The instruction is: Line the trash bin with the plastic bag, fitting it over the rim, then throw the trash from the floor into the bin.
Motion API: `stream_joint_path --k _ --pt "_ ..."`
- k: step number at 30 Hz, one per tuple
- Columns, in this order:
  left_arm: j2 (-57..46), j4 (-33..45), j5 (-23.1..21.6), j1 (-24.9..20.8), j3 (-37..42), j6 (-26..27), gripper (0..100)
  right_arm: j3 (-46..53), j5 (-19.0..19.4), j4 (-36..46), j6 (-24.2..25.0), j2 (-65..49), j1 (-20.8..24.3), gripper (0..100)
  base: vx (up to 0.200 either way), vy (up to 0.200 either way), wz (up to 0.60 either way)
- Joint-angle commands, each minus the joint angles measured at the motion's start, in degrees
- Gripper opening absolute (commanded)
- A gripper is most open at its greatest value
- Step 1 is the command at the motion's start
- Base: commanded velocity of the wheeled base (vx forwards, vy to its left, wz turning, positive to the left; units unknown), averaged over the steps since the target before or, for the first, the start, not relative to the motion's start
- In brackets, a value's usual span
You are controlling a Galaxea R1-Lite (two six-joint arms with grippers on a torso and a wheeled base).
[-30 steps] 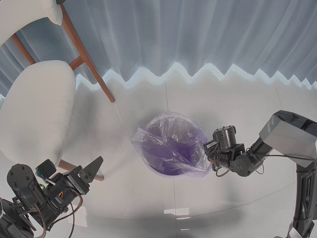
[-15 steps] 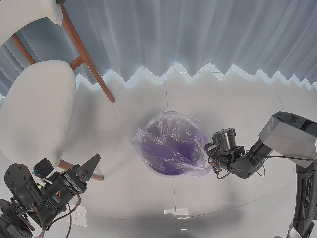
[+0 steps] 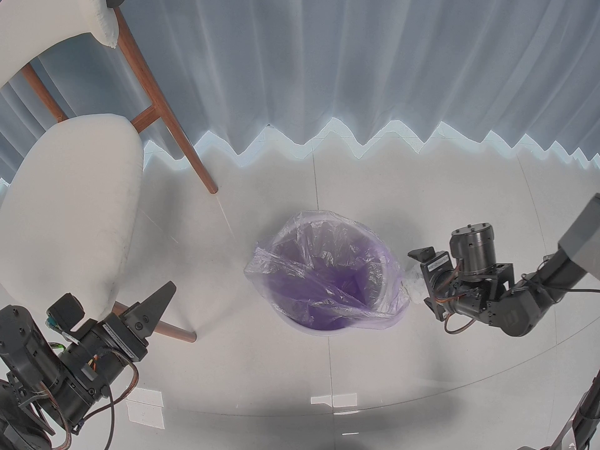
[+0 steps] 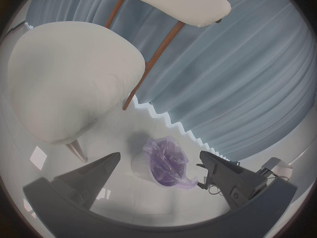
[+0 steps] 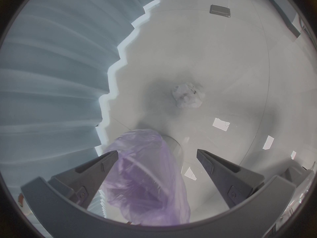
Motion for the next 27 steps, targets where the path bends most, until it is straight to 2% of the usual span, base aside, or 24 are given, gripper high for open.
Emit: stream_joint_path --k 1,5,9,10,13,16,18,22,27 --pt "-5.4 4.3 -5.3 0.2 1.0 0.6 100 8.2 1.1 -0.3 -0.3 -14.9 -0.2 100 0.000 0.000 0.00" --pt "-5.4 7.3 -10.0 0.2 1.0 2.3 100 12.6 1.1 -0.3 -1.0 -21.7 -0.4 100 0.000 0.000 0.00" --pt "-4.9 12.1 -13.1 0.2 0.8 4.5 100 19.0 0.9 -0.3 -5.2 -28.4 -0.4 100 0.000 0.000 0.00" --pt "-4.4 14.0 -15.2 0.2 0.3 5.6 100 22.7 0.4 -0.4 -9.1 -32.4 -0.6 100 0.000 0.000 0.00" --pt "-2.9 16.2 -18.0 0.2 -2.2 5.7 100 25.6 1.0 -0.3 -14.4 -39.7 -3.3 100 0.000 0.000 0.00" --pt "2.0 20.4 -18.7 0.3 -6.5 5.6 100 26.1 3.2 0.3 -17.6 -44.8 -4.0 100 0.000 0.000 0.00" --pt "6.7 23.1 -18.8 0.3 -9.4 5.6 100 26.7 3.2 0.6 -20.0 -46.8 -4.0 100 0.000 0.000 0.00" --pt "18.1 23.3 -18.3 0.2 -16.6 5.6 100 28.3 2.8 0.6 -25.8 -47.2 -4.0 100 0.000 0.000 0.00" --pt "24.4 24.0 -18.5 -0.4 -24.0 4.6 100 28.1 2.1 0.5 -27.1 -47.5 -4.1 100 0.000 0.000 0.00"
